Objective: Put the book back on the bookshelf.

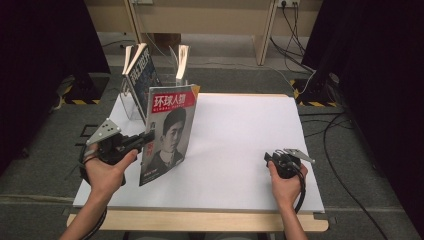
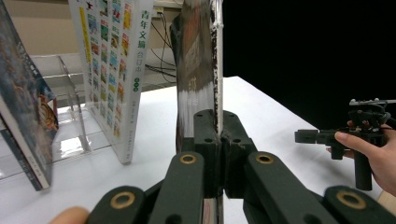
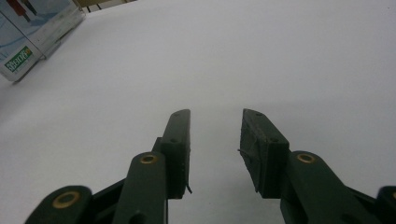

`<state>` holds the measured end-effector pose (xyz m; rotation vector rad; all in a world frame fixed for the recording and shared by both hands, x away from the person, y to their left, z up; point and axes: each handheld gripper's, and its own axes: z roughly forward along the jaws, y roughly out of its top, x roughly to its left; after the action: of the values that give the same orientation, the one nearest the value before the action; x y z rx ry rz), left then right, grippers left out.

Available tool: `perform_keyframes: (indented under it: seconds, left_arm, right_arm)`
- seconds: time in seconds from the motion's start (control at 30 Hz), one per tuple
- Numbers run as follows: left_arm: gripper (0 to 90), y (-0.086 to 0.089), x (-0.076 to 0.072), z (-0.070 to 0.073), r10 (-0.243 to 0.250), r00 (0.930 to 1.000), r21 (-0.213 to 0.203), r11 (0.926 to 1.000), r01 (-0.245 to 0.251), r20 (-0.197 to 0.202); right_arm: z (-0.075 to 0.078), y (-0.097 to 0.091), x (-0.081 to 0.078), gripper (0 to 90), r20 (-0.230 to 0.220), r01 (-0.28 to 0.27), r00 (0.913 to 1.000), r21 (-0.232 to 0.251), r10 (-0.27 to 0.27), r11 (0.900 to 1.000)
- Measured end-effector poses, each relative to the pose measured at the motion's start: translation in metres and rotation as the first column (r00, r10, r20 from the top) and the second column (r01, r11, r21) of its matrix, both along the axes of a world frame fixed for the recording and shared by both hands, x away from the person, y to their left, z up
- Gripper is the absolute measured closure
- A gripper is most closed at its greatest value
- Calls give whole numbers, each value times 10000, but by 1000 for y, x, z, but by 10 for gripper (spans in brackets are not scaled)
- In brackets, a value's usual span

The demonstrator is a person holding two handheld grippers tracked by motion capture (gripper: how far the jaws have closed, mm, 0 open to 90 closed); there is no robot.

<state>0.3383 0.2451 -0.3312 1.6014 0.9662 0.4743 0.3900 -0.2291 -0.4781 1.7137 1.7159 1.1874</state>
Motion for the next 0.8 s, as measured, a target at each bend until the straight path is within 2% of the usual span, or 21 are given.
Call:
perform_keyframes:
  seconds: [0.33, 0.8]
  left_arm:
    - [870, 19, -17, -2, 201, 9997, 18, 9998, -202, 145]
    - [870, 46, -35, -5, 614, 9980, -112, 9981, -613, 114]
  right_arm:
    - [0, 1, 0, 635, -20, -35, 10000, -28, 35, 10000]
    - [0, 4, 2, 636, -22, -112, 9999, -45, 112, 9999]
